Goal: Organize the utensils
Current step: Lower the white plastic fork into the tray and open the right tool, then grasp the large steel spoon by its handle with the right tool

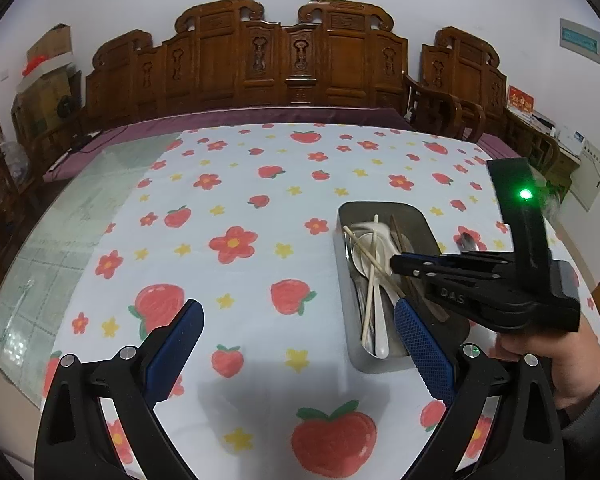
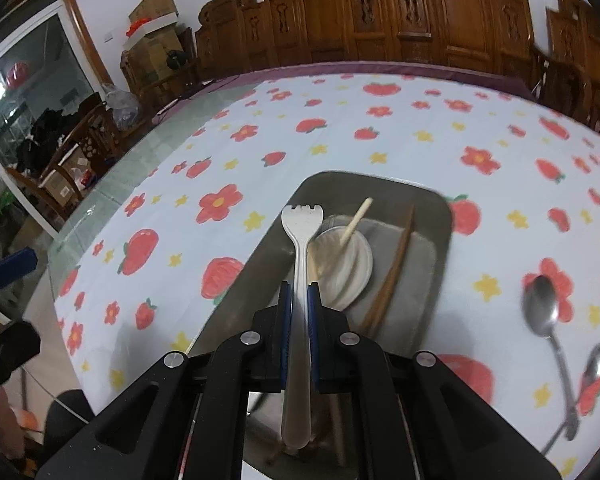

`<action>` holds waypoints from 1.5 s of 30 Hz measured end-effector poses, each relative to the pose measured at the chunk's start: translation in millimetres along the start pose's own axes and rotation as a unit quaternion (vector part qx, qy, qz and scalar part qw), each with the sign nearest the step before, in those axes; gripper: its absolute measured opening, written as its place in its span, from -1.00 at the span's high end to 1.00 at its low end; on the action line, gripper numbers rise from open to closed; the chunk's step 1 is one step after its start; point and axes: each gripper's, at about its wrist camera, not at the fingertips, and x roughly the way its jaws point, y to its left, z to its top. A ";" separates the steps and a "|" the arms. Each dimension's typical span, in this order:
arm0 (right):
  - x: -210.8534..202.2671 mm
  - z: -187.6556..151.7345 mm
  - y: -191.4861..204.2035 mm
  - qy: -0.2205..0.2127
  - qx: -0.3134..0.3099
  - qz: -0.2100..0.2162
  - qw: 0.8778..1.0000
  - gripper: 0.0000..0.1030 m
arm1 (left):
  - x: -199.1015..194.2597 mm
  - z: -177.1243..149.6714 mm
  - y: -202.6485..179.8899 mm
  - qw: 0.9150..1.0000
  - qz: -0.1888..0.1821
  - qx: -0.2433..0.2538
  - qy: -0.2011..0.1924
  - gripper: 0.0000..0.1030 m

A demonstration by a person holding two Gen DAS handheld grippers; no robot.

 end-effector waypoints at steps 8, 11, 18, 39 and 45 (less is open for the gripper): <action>-18.4 1.4 -9.1 -0.015 0.002 0.023 1.000 0.77 | -2.9 0.2 -12.5 1.000 -0.006 0.011 -0.005 -0.80; -42.5 1.3 -18.7 -0.032 -0.005 0.021 0.999 0.77 | -5.1 1.2 -23.5 1.000 -0.010 0.018 -0.009 -0.80; -107.0 -8.3 -47.8 -0.062 -0.030 -0.013 0.998 0.77 | -8.1 3.0 -50.7 0.999 -0.030 0.030 -0.015 -0.80; -135.6 -83.6 -190.4 -0.023 0.035 -0.148 0.988 0.31 | 20.3 -3.1 -138.4 0.995 -0.073 0.074 0.000 -0.80; -104.4 -86.7 -194.1 0.002 0.019 -0.127 0.992 0.31 | 27.0 -9.8 -153.3 0.993 -0.081 0.085 0.010 -0.80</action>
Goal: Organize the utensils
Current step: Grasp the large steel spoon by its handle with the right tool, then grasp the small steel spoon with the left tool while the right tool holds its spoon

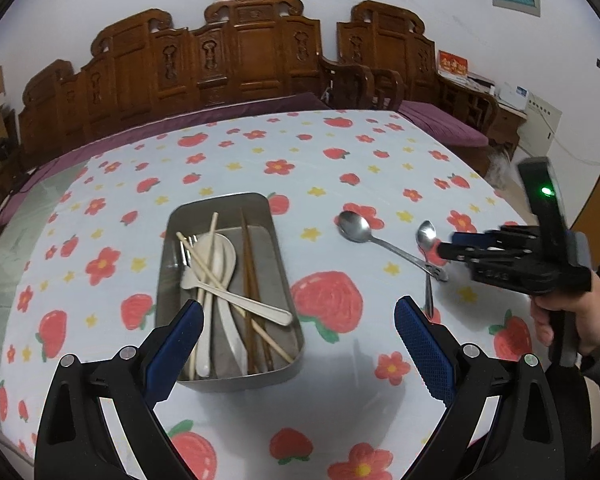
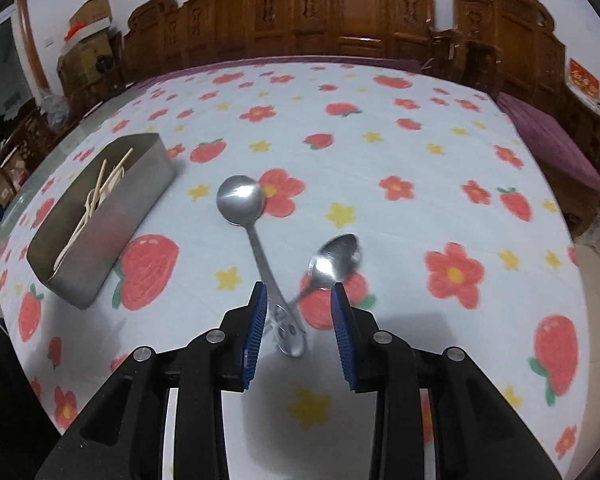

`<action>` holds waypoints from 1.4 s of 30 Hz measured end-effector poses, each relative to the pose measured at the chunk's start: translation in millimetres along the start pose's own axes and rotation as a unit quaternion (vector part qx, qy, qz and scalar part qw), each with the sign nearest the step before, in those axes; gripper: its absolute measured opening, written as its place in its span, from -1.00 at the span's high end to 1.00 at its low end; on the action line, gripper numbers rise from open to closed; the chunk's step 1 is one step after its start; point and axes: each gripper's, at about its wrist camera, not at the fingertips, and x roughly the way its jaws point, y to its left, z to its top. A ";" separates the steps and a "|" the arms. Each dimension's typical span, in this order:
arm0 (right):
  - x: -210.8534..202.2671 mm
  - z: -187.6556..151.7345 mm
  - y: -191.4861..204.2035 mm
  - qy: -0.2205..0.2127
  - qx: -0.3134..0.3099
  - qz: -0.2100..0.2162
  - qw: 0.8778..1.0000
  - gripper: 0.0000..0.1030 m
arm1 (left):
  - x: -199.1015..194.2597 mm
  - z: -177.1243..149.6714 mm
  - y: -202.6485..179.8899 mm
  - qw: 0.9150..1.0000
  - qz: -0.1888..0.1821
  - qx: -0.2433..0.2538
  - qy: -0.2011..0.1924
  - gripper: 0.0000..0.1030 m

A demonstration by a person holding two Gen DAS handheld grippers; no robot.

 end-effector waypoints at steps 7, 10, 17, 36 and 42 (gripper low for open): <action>39.9 29.3 22.1 0.025 -0.052 0.028 0.998 0.31 | 5.3 0.0 -4.1 1.000 -0.002 0.001 0.003 -0.80; 56.7 43.0 30.4 0.038 -0.065 0.026 0.997 0.31 | 5.9 1.2 -1.9 1.000 -0.003 -0.001 0.002 -0.80; 78.1 59.0 38.6 0.084 -0.093 0.010 0.992 0.31 | 4.5 2.3 4.5 1.000 -0.004 -0.005 0.000 -0.80; 60.0 44.5 46.6 0.126 -0.112 0.000 0.986 0.86 | 2.1 3.9 -0.7 1.000 -0.008 0.001 -0.001 -0.80; 20.2 41.7 22.1 0.089 -0.090 0.006 0.992 0.86 | 15.5 7.4 -19.2 1.000 -0.017 0.015 0.008 -0.80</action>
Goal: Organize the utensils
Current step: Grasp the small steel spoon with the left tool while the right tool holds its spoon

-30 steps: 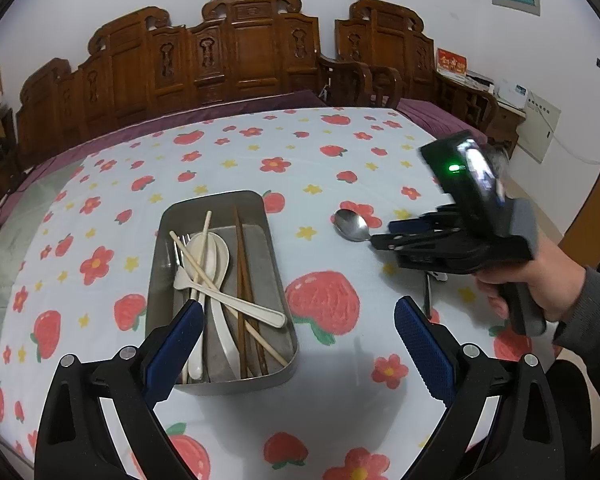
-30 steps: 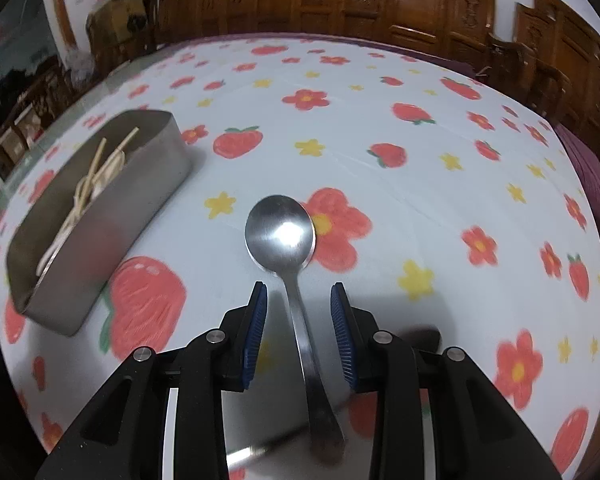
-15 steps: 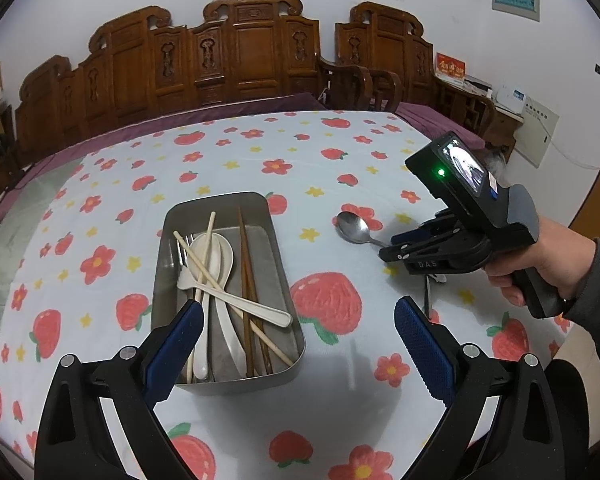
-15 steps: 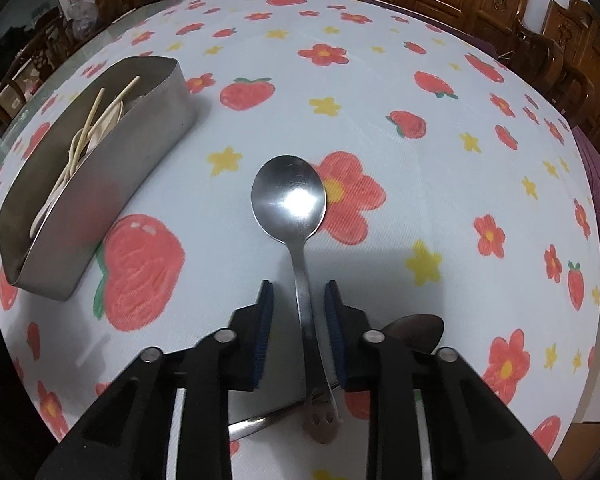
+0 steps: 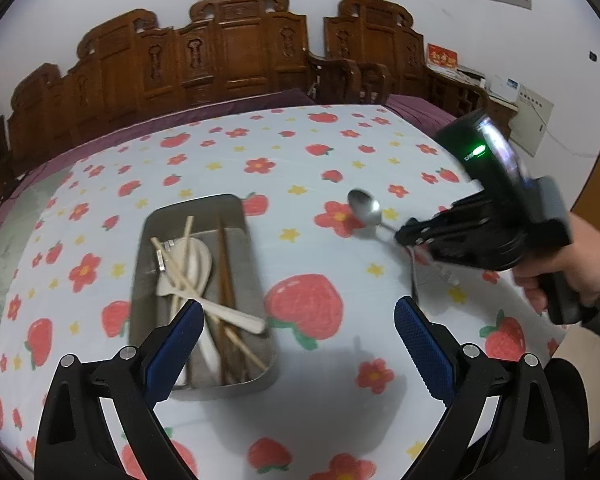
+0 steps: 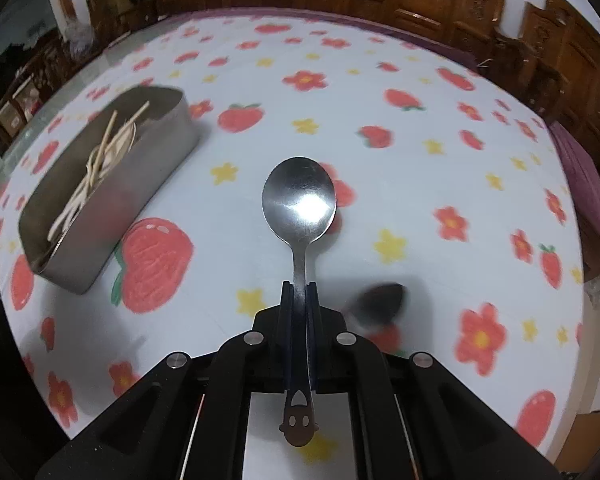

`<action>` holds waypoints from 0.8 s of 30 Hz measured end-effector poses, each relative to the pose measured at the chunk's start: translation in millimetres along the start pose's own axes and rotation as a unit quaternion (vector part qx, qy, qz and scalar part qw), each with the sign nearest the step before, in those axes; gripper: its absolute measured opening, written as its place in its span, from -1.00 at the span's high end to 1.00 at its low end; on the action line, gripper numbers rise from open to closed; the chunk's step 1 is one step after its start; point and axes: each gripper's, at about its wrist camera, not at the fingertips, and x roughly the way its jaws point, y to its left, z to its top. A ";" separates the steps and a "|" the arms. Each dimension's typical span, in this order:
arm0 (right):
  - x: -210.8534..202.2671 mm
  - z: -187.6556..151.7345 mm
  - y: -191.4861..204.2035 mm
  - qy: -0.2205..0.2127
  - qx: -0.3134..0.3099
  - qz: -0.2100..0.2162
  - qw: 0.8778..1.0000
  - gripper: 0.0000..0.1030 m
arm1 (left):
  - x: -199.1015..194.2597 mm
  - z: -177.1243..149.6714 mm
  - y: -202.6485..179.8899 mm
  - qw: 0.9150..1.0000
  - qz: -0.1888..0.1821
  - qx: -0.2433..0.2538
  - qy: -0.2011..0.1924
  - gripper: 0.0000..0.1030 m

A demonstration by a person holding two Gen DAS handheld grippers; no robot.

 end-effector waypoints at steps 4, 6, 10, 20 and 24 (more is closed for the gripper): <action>-21.9 -20.3 -25.9 -0.008 0.011 -0.017 1.000 0.86 | 15.1 4.0 -17.4 1.000 -0.014 0.009 0.008 -0.80; -26.9 -31.6 -37.1 -0.007 0.015 -0.024 1.000 0.86 | 25.1 5.8 -28.4 1.000 -0.024 0.014 0.012 -0.80; -28.9 -55.9 -57.4 -0.001 0.027 -0.037 0.999 0.86 | 44.0 7.3 -48.2 0.999 -0.042 0.025 0.021 -0.71; -26.9 -95.2 -85.2 0.008 0.049 -0.039 0.998 0.86 | 98.0 13.3 -87.3 0.994 -0.070 0.047 0.068 -0.08; -27.2 -100.8 -87.4 0.007 0.051 -0.036 0.998 0.86 | 116.3 15.9 -97.0 0.992 -0.077 0.052 0.088 0.21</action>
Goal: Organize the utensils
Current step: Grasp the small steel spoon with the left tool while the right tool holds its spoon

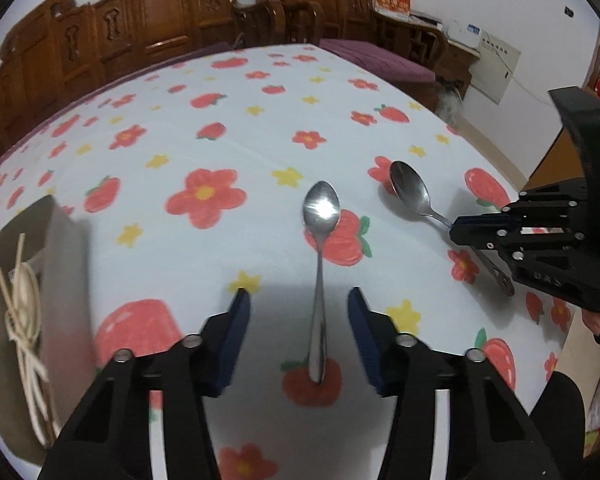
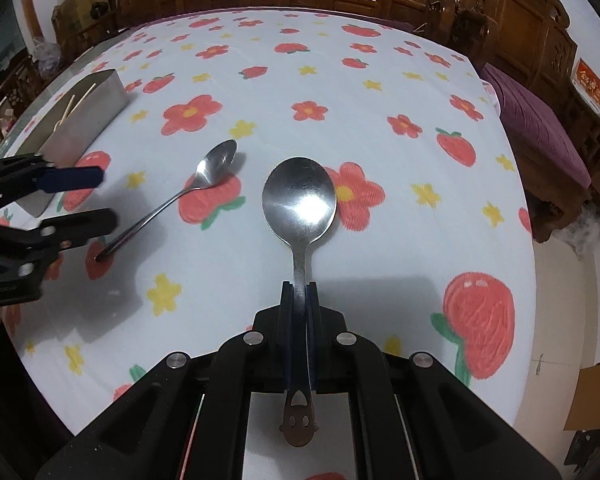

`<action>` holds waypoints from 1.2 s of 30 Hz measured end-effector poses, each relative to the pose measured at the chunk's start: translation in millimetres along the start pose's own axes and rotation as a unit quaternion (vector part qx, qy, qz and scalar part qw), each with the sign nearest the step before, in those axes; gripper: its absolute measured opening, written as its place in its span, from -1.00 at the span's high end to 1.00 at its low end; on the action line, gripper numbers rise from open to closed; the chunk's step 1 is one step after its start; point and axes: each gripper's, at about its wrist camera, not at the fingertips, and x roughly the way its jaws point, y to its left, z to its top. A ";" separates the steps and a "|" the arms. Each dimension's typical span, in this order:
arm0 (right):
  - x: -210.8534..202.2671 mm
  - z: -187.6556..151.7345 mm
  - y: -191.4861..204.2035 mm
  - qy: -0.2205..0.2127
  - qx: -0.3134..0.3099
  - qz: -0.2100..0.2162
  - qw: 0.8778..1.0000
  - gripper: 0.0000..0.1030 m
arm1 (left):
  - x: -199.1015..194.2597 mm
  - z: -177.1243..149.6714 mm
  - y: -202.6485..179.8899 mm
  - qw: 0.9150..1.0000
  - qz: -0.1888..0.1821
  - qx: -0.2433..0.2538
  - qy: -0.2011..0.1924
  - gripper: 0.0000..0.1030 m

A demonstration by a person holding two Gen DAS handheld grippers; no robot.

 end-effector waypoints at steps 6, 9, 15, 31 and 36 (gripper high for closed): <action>-0.5 -0.7 1.3 -0.004 -0.003 0.006 1.000 0.86 | 19.6 7.0 -11.8 1.000 -0.003 0.010 0.023 0.44; -1.1 -0.5 1.9 -0.005 -0.004 0.009 1.000 0.86 | 28.0 10.5 -15.1 0.999 -0.004 0.008 0.036 0.58; -2.7 -0.5 3.3 -0.006 -0.008 0.010 1.000 0.86 | 32.4 14.6 -16.2 0.999 0.021 0.012 0.046 0.93; -14.1 3.6 21.8 -0.010 -0.017 0.006 1.000 0.85 | 7.4 12.7 -3.1 0.999 0.033 0.017 0.037 1.00; -16.1 5.4 25.2 -0.014 -0.013 0.008 1.000 0.86 | -0.3 21.7 12.0 0.999 0.031 -0.002 0.017 1.00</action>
